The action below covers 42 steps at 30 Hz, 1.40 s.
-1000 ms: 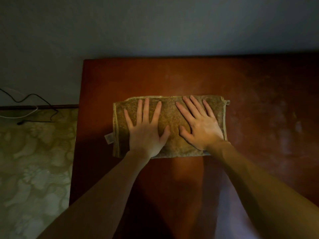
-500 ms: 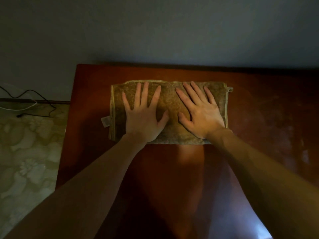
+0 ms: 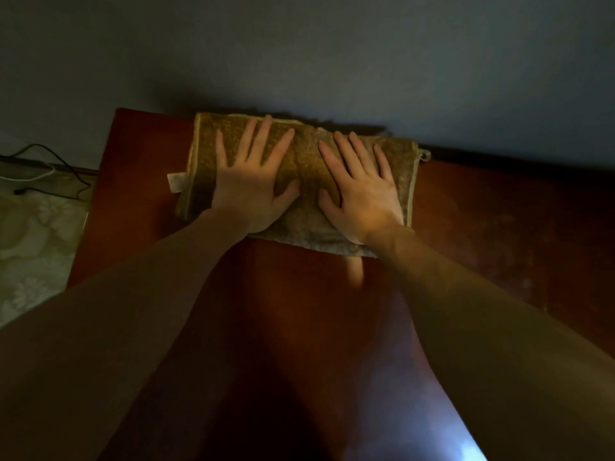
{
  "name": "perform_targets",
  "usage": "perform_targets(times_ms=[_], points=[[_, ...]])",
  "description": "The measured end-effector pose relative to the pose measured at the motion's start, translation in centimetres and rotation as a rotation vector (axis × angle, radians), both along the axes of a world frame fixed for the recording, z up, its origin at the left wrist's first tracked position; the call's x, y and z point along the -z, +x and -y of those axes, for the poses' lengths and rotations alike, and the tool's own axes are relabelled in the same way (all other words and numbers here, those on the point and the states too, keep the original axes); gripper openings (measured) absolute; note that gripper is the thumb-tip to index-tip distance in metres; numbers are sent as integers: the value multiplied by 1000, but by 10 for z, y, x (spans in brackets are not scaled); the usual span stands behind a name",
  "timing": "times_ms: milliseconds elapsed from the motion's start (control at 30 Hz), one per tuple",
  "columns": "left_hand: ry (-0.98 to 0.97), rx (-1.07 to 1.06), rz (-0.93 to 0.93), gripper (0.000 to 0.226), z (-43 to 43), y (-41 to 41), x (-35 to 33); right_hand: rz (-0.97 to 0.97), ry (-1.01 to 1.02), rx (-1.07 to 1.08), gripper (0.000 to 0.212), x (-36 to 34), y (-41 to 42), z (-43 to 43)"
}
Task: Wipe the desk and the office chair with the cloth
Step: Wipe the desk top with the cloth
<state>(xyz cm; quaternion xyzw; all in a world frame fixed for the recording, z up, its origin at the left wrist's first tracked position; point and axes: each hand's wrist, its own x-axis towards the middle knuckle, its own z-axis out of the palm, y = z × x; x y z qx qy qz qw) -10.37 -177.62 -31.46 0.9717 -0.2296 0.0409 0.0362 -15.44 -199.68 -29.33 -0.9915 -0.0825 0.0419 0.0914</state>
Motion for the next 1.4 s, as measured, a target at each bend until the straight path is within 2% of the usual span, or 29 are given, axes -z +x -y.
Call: perform_targets(times_ms=[400,633,767,867,1167,1400], points=[[-23,-27,-33,76,4,18,-3,-15,21,6,76,0,30,8],[-60,-17,46,72,6,14,2,-36,-46,-6,75,-3,33,9],[-100,-65,-89,78,10,13,-2,-1,-58,-8,72,-1,28,8],[-65,-66,-124,79,10,13,-6,34,-90,-19,72,0,24,6],[-35,-94,-143,81,-16,-54,-9,47,-125,42,79,3,-48,-29],[5,18,-158,83,-54,-113,-9,24,-125,117,80,4,-130,-74]])
